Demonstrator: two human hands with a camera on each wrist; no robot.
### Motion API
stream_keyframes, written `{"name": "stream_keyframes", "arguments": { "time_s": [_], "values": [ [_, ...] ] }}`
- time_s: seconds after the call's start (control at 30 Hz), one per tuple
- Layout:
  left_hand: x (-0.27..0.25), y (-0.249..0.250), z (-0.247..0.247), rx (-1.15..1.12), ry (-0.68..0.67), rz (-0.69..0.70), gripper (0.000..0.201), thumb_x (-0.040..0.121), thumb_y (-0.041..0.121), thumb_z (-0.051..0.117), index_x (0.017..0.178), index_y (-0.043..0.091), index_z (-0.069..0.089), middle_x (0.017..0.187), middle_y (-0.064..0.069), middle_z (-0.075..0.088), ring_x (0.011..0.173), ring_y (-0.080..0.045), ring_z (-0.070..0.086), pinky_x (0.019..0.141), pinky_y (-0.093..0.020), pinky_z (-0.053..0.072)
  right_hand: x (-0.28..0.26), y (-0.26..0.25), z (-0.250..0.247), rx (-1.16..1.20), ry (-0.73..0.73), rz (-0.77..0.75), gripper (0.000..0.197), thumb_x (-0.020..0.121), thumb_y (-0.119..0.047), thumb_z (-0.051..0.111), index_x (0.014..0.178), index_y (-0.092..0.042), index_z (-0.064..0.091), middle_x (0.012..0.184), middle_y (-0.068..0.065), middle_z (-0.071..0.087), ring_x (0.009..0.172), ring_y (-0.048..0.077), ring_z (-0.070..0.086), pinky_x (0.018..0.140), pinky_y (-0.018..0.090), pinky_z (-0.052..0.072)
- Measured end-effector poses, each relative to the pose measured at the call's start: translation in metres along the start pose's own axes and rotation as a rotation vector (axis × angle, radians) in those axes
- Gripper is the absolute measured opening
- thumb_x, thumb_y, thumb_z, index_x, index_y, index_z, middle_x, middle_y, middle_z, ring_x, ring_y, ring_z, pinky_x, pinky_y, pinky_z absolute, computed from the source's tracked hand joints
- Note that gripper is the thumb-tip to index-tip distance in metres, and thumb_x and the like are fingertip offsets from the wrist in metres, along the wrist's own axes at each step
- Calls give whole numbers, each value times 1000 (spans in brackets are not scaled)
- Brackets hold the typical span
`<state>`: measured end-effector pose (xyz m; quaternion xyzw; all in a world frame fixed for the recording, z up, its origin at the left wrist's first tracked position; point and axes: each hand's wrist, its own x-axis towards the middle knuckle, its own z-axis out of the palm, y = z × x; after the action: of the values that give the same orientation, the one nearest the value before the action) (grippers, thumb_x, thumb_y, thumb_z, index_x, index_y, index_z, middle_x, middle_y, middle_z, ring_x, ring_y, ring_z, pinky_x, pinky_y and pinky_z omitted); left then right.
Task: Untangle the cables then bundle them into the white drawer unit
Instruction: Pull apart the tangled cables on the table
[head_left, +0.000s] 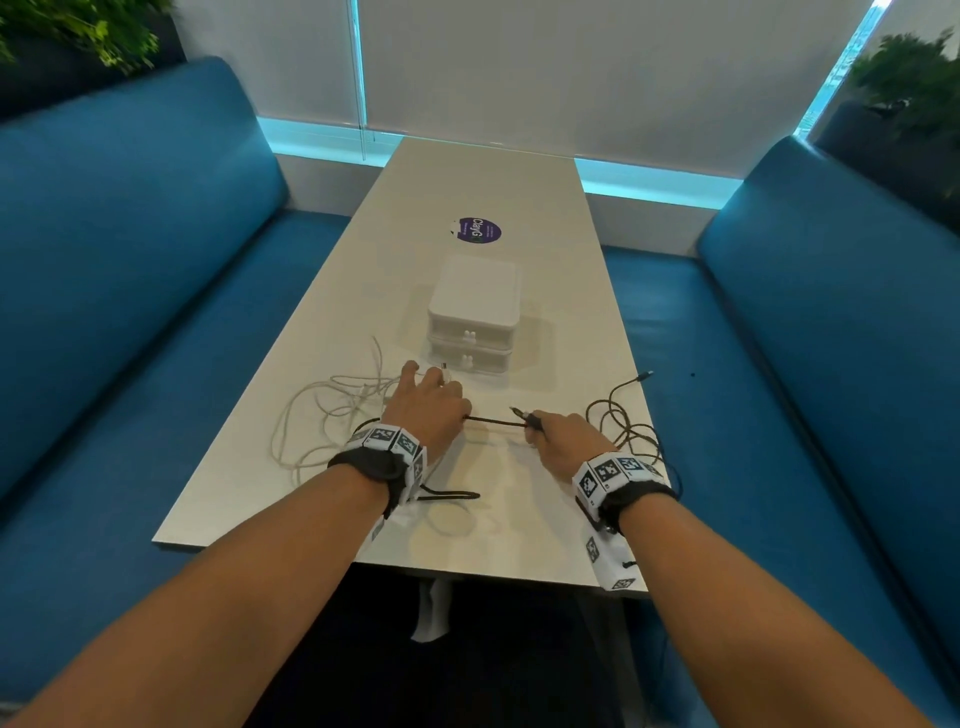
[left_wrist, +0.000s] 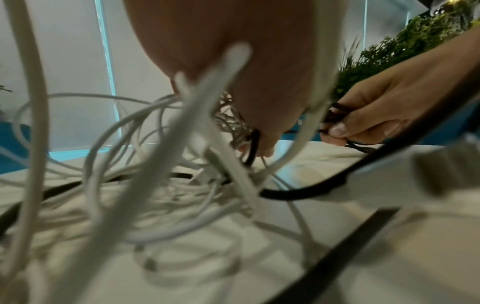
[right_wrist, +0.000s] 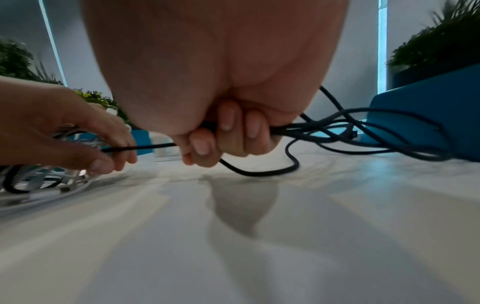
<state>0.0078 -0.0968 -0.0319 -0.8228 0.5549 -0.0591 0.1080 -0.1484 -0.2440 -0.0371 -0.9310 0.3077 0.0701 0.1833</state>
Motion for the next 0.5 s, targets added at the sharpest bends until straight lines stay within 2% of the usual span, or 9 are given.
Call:
{"name": "stream_keyframes", "arguments": {
  "time_s": [0.07,0.13,0.23,0.4,0.5],
  "values": [
    [-2,-1,1,8,7,15,24,100,25,49,117,28,66,119,4,61,120,-28,45,109,-55,22,1,11,-5,-97,24,96,26,103,-29,37,111,-17,58,85,4,60,74,25,60,66,33,50],
    [-4,-4,2,2,6,-15,27,104,34,44,117,30,67,120,3,61,121,-29,45,109,-55,22,1,22,-11,-161,19,211,27,101,-23,39,114,-13,60,97,8,64,81,27,61,68,33,48],
    [-6,-6,5,16,0,-14,27,105,36,44,116,35,68,118,3,61,121,-30,46,109,-56,23,1,34,-13,-122,24,294,27,100,-19,40,116,-9,60,105,12,66,88,30,63,69,33,47],
    [-5,7,3,17,-37,24,30,105,37,41,119,33,67,124,3,59,125,-31,42,111,-55,22,6,16,-10,87,184,279,33,106,-29,34,121,-4,50,111,19,63,99,37,62,71,36,43],
    [-4,12,3,40,-58,34,31,104,38,41,119,32,67,126,1,58,128,-32,40,111,-55,21,8,1,-7,194,212,166,36,106,-33,32,121,-8,53,110,19,64,96,38,62,72,36,44]
  ]
}}
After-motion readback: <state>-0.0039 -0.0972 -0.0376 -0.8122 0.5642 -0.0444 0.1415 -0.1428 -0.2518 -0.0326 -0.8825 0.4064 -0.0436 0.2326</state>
